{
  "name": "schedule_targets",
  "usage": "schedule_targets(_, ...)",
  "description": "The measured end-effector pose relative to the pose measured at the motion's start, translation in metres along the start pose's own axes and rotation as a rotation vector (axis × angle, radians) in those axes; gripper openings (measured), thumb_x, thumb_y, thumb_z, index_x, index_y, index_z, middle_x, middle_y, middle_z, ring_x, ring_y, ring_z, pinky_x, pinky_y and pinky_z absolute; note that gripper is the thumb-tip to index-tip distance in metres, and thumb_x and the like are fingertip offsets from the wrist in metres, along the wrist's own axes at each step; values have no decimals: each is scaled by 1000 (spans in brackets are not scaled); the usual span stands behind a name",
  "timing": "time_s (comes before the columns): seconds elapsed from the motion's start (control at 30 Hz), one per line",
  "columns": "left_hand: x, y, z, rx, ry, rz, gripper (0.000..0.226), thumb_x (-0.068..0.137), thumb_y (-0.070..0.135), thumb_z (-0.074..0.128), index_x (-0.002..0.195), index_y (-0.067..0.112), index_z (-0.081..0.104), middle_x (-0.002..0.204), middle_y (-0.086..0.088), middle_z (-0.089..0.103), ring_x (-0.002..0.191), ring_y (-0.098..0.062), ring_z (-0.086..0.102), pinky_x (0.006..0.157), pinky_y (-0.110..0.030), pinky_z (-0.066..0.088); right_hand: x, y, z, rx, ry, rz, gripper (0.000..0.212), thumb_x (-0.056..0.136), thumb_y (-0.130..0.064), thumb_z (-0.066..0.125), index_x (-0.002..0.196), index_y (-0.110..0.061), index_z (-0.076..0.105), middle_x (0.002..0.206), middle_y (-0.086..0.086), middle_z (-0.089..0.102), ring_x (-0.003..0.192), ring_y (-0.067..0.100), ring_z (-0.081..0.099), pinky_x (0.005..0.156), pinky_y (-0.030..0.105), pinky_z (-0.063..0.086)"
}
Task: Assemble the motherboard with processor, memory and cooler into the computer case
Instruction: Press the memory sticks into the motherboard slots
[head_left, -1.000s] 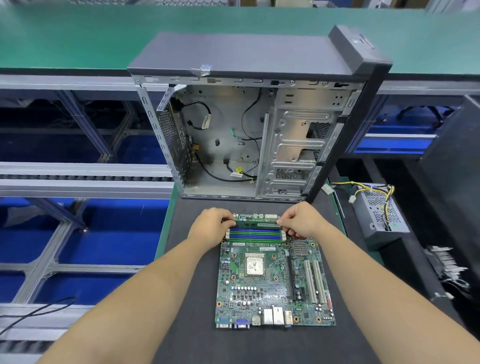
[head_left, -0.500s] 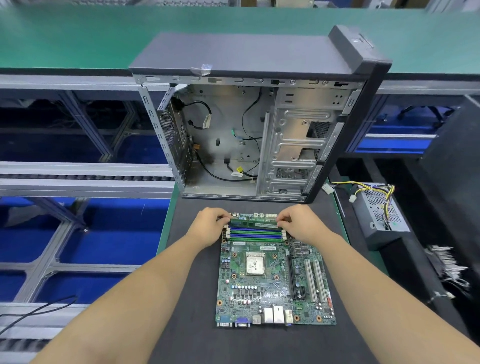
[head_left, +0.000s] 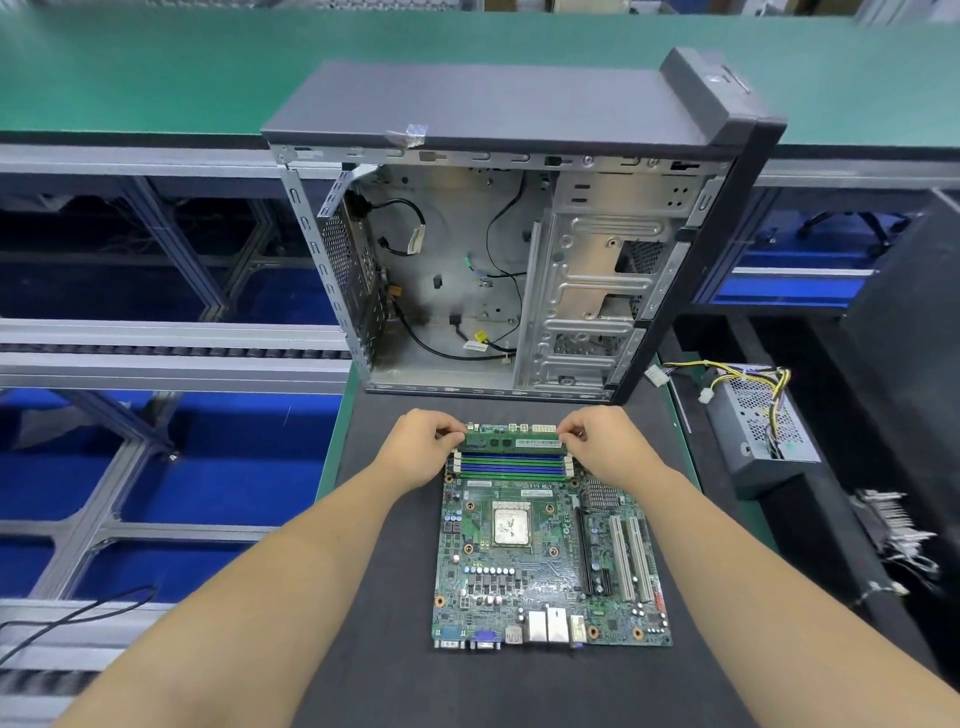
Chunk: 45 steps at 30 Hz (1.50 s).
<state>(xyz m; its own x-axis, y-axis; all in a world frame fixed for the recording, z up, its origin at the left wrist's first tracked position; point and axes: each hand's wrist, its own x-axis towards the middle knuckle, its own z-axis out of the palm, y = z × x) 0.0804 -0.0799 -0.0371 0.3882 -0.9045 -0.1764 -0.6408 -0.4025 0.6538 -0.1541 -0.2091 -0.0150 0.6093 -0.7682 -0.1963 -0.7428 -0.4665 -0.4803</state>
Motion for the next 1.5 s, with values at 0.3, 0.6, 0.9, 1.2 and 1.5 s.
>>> schedule_targets(0.3, 0, 1, 0, 25, 21, -3, 18, 98, 19, 61, 106, 19, 77, 106, 4, 74, 90, -8, 61, 80, -20, 43, -3, 0, 3, -5, 31, -13, 19, 100, -16, 57, 103, -16, 76, 94, -9, 65, 69, -1, 54, 70, 23, 46)
schedule_targets(0.6, -3, 0, 2, 54, 25, 13, 19, 99, 20, 60, 109, 19, 76, 110, 5, 74, 91, -8, 61, 82, -21, 46, -6, 1, 5, -16, 34, -17, 20, 99, -16, 57, 105, -16, 77, 108, -3, 71, 95, 15, 63, 89, 38, 55)
schedule_targets(0.9, -3, 1, 3, 80, 32, 25, 19, 98, 20, 61, 109, 19, 76, 110, 4, 74, 88, -6, 59, 80, -20, 44, 0, 7, 2, -4, -2, 6, 22, 102, -15, 57, 112, -16, 76, 110, -1, 72, 70, 9, 58, 72, 25, 45)
schedule_targets(1.2, -3, 0, 3, 80, 34, 30, 19, 98, 21, 61, 109, 21, 77, 108, 3, 75, 89, -8, 61, 82, -22, 47, -4, 7, -3, -15, 13, 13, 19, 100, -17, 58, 98, -15, 77, 94, -5, 72, 72, 12, 64, 70, 27, 49)
schedule_targets(1.5, -4, 0, 2, 78, 35, 32, 19, 98, 21, 61, 109, 21, 77, 111, 5, 74, 97, -10, 63, 83, -21, 45, -6, 5, -5, -27, 19, -13, 18, 100, -16, 59, 97, -16, 76, 93, -2, 73, 77, 18, 67, 75, 33, 56)
